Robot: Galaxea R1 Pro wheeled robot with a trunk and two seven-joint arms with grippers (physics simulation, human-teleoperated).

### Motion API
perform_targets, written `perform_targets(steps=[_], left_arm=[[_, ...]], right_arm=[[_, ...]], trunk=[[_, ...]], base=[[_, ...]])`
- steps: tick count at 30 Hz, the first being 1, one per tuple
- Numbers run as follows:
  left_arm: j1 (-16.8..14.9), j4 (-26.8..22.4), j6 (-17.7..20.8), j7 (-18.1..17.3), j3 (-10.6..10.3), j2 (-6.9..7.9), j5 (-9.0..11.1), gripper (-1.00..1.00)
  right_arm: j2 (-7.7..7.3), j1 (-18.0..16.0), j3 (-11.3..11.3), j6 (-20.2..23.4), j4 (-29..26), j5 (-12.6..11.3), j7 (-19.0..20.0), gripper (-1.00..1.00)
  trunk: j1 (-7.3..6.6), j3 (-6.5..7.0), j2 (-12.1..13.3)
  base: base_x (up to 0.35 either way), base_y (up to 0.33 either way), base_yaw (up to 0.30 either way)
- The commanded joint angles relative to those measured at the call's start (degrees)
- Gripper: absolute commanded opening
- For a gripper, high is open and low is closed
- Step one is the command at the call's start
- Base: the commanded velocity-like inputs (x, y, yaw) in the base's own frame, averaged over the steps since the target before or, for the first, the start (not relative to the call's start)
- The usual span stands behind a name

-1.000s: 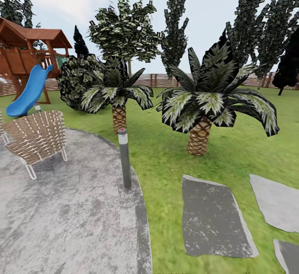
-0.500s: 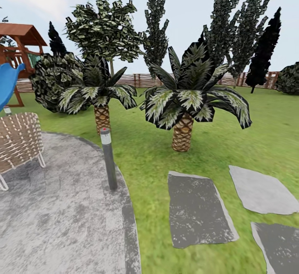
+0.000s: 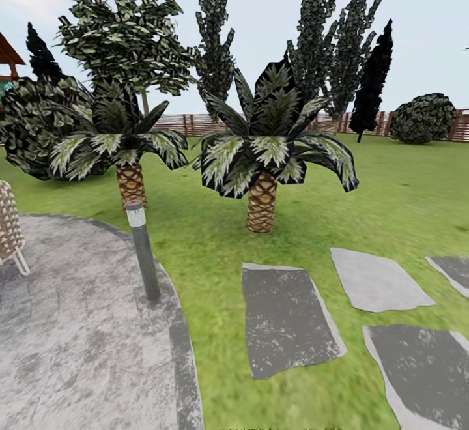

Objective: Pick up the pesticide atomizer in the garden and spray insectifuge to fully cover both potted plants in the garden.

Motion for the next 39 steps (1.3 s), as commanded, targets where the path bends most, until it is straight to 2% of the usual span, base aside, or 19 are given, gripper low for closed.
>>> perform_targets(steps=[1,34,39], left_arm=[[-0.02,0.02,-0.18,-0.02,-0.03,0.02,-0.02,1.00],[-0.02,0.02,-0.18,-0.01,-0.04,0.02,-0.37,1.00],[-0.02,0.02,-0.18,-0.01,-0.04,0.02,-0.37,1.00]], right_arm=[[0.01,-0.05,-0.04,-0.18,0.05,0.02,-0.02,1.00],[0.09,-0.05,-0.04,-0.23,0.06,0.06,-0.02,1.00],[0.07,-0.05,-0.04,-0.23,0.05,0.06,-0.02,1.00]], trunk=[[0.22,-0.28,-0.44],[7.47,-7.60,-13.68],[7.47,-7.84,-13.68]], base=[[0.000,0.000,-0.270],[0.000,0.000,-0.270],[0.000,0.000,-0.270]])
